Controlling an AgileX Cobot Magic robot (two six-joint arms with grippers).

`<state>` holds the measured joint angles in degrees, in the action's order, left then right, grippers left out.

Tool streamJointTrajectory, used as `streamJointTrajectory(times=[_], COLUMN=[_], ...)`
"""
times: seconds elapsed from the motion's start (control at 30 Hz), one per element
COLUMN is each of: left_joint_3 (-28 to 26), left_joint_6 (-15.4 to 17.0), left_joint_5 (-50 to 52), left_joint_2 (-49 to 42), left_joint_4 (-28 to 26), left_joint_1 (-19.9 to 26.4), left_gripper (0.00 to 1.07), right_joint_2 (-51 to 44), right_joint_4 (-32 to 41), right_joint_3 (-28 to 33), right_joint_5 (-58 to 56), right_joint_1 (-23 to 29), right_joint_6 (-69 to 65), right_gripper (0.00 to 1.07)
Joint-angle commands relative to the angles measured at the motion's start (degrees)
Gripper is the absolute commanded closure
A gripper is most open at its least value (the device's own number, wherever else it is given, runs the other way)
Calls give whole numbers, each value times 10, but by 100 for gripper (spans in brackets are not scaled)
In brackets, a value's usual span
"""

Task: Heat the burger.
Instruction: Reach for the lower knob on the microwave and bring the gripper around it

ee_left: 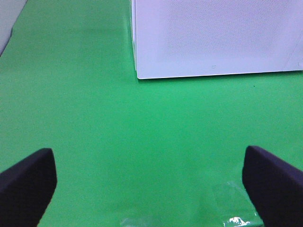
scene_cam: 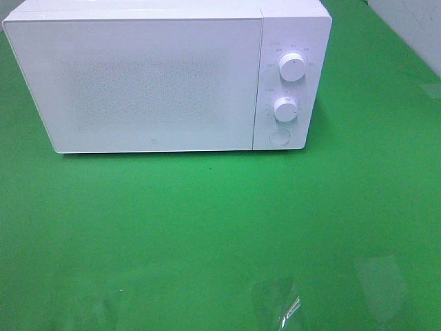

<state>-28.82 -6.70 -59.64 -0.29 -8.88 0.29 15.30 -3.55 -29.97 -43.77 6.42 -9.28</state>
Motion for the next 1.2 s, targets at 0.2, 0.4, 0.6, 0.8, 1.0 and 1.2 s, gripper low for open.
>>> streamJointTrajectory(times=[0.2, 0.4, 0.6, 0.8, 1.0, 1.2], left_joint_3=[0, 0, 0, 0, 0, 0], left_joint_6=[1, 1, 1, 1, 1, 1], left_joint_5=[5, 5, 5, 5, 5, 5], left_joint_2=[-11, -11, -11, -11, -11, -11], left_joint_4=[-5, -5, -5, -5, -5, -5], left_joint_1=[1, 1, 1, 1, 1, 1], left_gripper=[7, 7, 7, 7, 7, 7], right_joint_2=[60, 113, 173, 242, 304, 393], right_joint_4=[-2, -25, -30, -29, -29, -29], right_joint_3=[9, 30, 52, 70, 70, 70], right_joint_5=[111, 198, 322, 417, 481, 588], right_joint_1=[-2, -2, -2, -2, -2, -2], right_joint_6=[-1, 9, 10, 10, 5, 2], right_gripper=[32, 32, 32, 32, 32, 32])
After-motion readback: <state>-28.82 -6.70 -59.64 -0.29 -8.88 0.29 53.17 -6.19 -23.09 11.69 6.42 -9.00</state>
